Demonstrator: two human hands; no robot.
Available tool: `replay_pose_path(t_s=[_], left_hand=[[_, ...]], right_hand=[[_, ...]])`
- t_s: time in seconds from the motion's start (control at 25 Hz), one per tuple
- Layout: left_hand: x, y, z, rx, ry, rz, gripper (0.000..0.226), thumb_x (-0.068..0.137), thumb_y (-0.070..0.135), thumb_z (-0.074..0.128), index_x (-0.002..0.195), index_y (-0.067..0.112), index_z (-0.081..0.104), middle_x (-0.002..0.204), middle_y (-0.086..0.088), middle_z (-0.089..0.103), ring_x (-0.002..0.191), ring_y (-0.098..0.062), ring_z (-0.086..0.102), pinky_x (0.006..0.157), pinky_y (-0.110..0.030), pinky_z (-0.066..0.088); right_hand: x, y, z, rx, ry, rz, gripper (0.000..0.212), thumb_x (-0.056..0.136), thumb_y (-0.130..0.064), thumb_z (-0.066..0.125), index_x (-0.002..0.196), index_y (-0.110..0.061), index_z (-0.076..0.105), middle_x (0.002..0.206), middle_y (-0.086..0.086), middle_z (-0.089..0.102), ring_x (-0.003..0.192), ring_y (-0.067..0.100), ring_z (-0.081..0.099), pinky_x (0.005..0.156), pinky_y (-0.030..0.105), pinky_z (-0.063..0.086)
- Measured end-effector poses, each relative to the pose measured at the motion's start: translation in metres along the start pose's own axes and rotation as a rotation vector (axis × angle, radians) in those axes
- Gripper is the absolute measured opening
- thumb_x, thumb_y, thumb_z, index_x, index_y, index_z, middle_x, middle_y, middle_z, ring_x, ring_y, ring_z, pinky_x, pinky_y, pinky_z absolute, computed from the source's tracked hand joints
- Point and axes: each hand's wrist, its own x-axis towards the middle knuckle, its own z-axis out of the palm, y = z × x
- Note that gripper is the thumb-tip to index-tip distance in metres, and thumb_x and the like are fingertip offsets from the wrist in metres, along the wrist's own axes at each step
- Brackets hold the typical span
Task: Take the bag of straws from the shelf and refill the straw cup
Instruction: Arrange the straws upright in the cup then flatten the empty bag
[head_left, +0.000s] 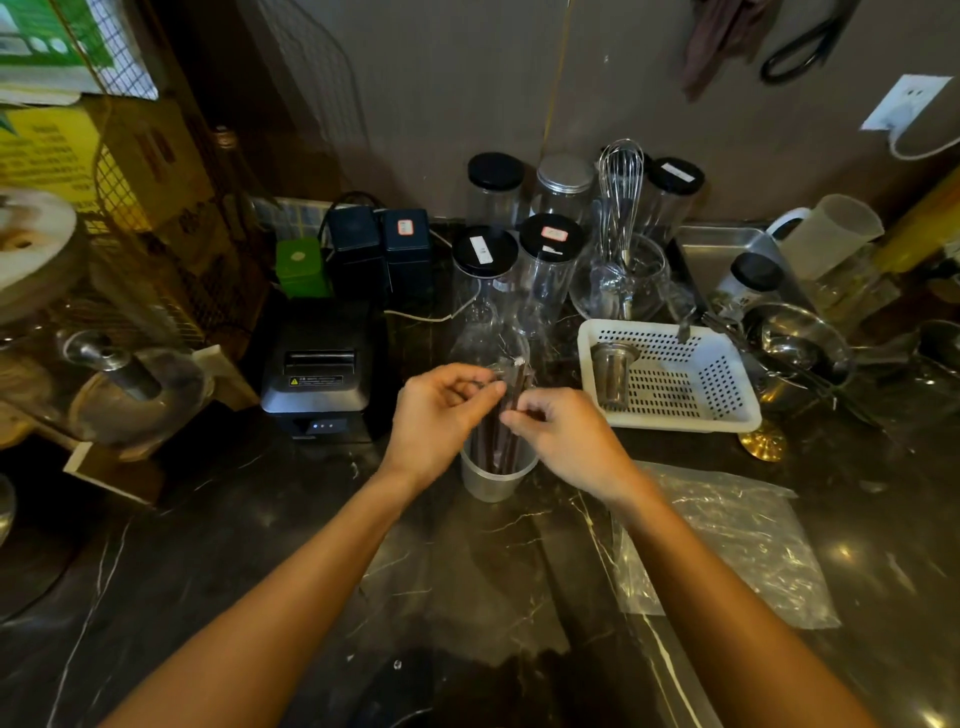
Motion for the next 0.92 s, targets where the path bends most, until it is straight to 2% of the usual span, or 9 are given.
replay_pose_path(t_s=[0.16, 0.24, 0.36, 0.48, 0.6, 0.68, 0.76, 0.84, 0.92], left_hand=[[0.003, -0.006, 0.005, 0.073, -0.06, 0.069, 0.018, 0.092, 0.015, 0.074, 0.11, 0.017, 0.077, 0.094, 0.004, 0.072, 0.079, -0.005, 0.069, 0.078, -0.026, 0.062], [0.002, -0.009, 0.005, 0.08, -0.076, 0.042, 0.02, 0.095, 0.011, 0.07, 0.111, 0.02, 0.077, 0.093, 0.01, 0.073, 0.08, -0.006, 0.071, 0.079, -0.027, 0.062], [-0.002, -0.012, 0.007, 0.126, -0.078, 0.007, 0.021, 0.092, 0.011, 0.073, 0.11, 0.022, 0.077, 0.091, 0.01, 0.074, 0.082, -0.011, 0.071, 0.079, -0.022, 0.06], [-0.002, -0.018, 0.01, 0.166, -0.077, 0.025, 0.013, 0.091, 0.018, 0.076, 0.103, 0.022, 0.078, 0.088, 0.009, 0.074, 0.079, -0.005, 0.07, 0.076, -0.02, 0.059], [-0.001, -0.025, 0.011, 0.222, -0.047, -0.012, 0.004, 0.093, 0.023, 0.074, 0.095, 0.021, 0.077, 0.081, 0.007, 0.073, 0.075, -0.005, 0.07, 0.075, -0.026, 0.061], [0.0, -0.027, 0.011, 0.293, -0.044, -0.024, 0.003, 0.094, 0.026, 0.073, 0.095, 0.024, 0.074, 0.081, 0.008, 0.071, 0.075, -0.004, 0.069, 0.075, -0.028, 0.062], [0.002, -0.026, 0.013, 0.381, -0.044, -0.001, 0.006, 0.094, 0.028, 0.072, 0.095, 0.022, 0.074, 0.084, 0.009, 0.07, 0.077, -0.005, 0.068, 0.075, -0.032, 0.062], [0.004, -0.023, 0.015, 0.434, -0.04, 0.036, 0.011, 0.094, 0.03, 0.072, 0.092, 0.021, 0.075, 0.085, 0.007, 0.069, 0.075, -0.006, 0.067, 0.074, -0.034, 0.061], [0.006, -0.017, 0.015, 0.528, -0.035, 0.102, 0.014, 0.096, 0.033, 0.069, 0.091, 0.021, 0.074, 0.084, 0.007, 0.069, 0.073, -0.007, 0.066, 0.071, -0.032, 0.06]], right_hand=[[0.003, 0.002, 0.011, -0.122, -0.116, 0.059, 0.031, 0.101, -0.03, 0.067, 0.073, -0.015, 0.07, 0.069, 0.005, 0.07, 0.067, 0.021, 0.067, 0.068, 0.048, 0.056], [0.006, 0.004, 0.015, -0.193, -0.129, 0.087, 0.035, 0.1, -0.031, 0.068, 0.07, -0.015, 0.068, 0.068, 0.005, 0.068, 0.065, 0.02, 0.066, 0.065, 0.043, 0.052], [0.009, 0.008, 0.017, -0.286, -0.15, 0.127, 0.033, 0.1, -0.034, 0.068, 0.072, -0.017, 0.071, 0.067, 0.0, 0.068, 0.064, 0.016, 0.064, 0.06, 0.034, 0.045], [0.012, 0.005, 0.019, -0.38, -0.205, 0.122, 0.027, 0.101, -0.036, 0.066, 0.083, -0.018, 0.076, 0.075, -0.003, 0.072, 0.074, 0.018, 0.07, 0.069, 0.037, 0.053], [0.013, -0.002, 0.021, -0.482, -0.222, 0.103, 0.029, 0.102, -0.039, 0.064, 0.081, -0.02, 0.07, 0.076, -0.003, 0.068, 0.081, 0.021, 0.07, 0.072, 0.037, 0.05], [0.01, -0.003, 0.017, -0.468, -0.22, 0.089, 0.028, 0.101, -0.041, 0.065, 0.082, -0.021, 0.071, 0.076, -0.005, 0.067, 0.078, 0.019, 0.069, 0.072, 0.036, 0.051], [0.007, 0.001, 0.005, -0.347, -0.179, 0.129, 0.029, 0.1, -0.042, 0.066, 0.079, -0.023, 0.071, 0.071, -0.002, 0.068, 0.069, 0.016, 0.068, 0.066, 0.036, 0.054], [0.007, 0.007, -0.009, -0.196, -0.063, 0.204, 0.031, 0.101, -0.041, 0.065, 0.077, -0.022, 0.069, 0.068, 0.004, 0.069, 0.065, 0.019, 0.069, 0.066, 0.043, 0.057], [0.01, 0.014, -0.017, -0.127, 0.056, 0.246, 0.023, 0.1, -0.039, 0.067, 0.086, -0.023, 0.072, 0.078, 0.003, 0.074, 0.074, 0.021, 0.071, 0.072, 0.045, 0.059]])
